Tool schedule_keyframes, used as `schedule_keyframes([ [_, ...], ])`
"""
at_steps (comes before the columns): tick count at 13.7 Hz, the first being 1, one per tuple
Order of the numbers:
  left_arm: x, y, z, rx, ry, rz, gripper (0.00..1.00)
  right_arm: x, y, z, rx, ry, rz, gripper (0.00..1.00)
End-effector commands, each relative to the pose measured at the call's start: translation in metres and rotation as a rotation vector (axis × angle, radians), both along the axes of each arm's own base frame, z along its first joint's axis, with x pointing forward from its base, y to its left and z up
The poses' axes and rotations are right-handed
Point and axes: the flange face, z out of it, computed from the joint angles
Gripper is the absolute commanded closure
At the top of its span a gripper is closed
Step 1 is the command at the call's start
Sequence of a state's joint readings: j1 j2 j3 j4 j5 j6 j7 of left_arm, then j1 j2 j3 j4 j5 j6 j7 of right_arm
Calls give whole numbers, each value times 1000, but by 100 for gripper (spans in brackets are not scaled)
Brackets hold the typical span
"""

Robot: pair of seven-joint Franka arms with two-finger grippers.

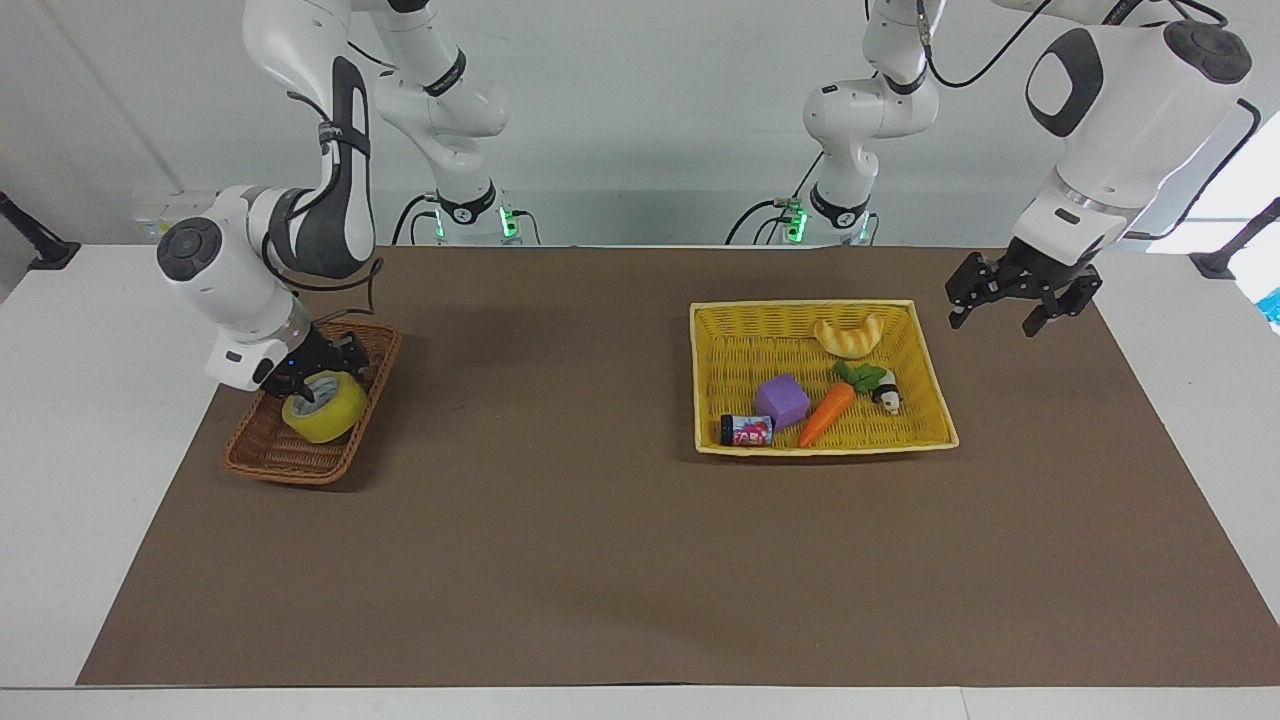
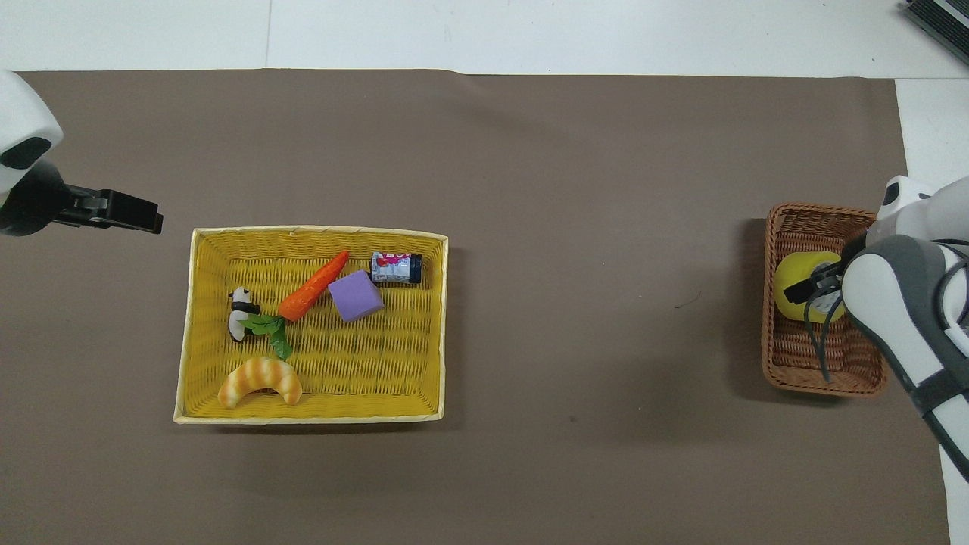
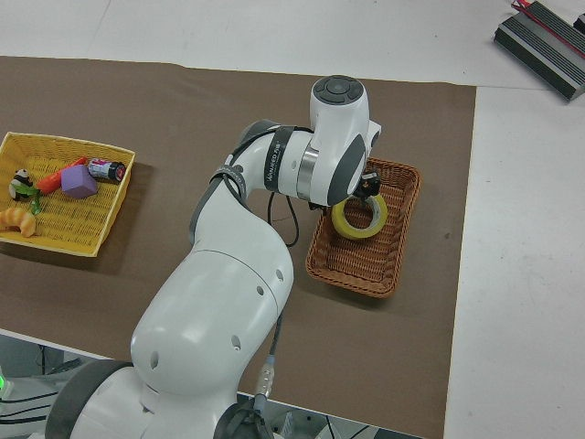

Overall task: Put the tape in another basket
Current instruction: 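Lower the tape into the wicker basket while the left gripper withdraws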

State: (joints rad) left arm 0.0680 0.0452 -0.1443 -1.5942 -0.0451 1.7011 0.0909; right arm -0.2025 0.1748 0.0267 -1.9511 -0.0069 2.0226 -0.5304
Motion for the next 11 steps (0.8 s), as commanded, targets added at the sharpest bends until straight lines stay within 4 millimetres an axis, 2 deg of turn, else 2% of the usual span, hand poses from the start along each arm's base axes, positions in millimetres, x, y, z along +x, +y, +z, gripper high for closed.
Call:
schedule_keyframes([
  [1,-10,3,26,38,23,-21,0,8,17,31,-31,-48,-96,0],
  [3,-15,4,46,38,26,-20,0,13,36,56,-39,-91,-212,0],
  [6,-20,2,49,33,19,-20,0,21,85,103,-51,-105,-342,0],
  [9,-20,5,48,26,18,-4,0,5,140,136,-71,-116,-399,0],
  [11,-20,10,48,26,23,4,0,-13,168,161,-82,-115,-479,0],
])
